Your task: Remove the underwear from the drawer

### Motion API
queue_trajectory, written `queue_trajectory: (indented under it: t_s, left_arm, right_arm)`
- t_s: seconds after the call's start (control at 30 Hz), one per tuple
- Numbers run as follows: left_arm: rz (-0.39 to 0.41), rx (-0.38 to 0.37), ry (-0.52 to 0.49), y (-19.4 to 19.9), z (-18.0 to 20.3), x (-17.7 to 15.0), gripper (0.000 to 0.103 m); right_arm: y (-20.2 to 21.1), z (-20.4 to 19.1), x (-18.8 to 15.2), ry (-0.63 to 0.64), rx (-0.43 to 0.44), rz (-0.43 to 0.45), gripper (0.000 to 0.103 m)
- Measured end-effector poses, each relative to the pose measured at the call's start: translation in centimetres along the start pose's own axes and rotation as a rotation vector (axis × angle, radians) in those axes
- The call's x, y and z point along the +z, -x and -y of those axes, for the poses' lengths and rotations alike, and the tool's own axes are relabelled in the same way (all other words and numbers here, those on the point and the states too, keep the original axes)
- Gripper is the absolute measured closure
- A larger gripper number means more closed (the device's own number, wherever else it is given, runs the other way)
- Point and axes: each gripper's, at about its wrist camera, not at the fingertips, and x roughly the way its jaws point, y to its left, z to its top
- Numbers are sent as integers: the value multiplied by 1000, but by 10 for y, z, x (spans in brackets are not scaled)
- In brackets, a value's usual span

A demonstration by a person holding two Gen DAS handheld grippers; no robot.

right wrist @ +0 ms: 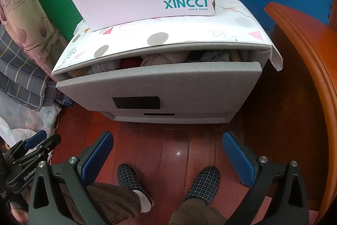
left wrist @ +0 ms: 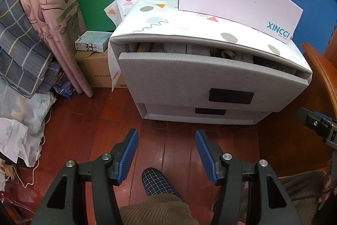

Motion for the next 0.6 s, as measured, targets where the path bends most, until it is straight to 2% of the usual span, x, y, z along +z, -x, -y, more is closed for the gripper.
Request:
queue_trajectory:
  t_s: [0.13, 0.33, 0.47, 0.6]
  left_arm:
    - [7, -29, 14, 2, -2, 1, 45]
    - [19, -157, 99, 8, -19, 11, 45]
    - [8, -280, 217, 3, -39, 24, 45]
    - [-6, -350, 345, -8, -59, 41, 43]
  right_arm:
    - [0, 1, 0, -6, 7, 0, 0]
    - [1, 7, 1, -22, 19, 3, 0]
    - [1, 8, 1, -27, 27, 7, 0]
    - [1, 11, 2, -37, 39, 4, 0]
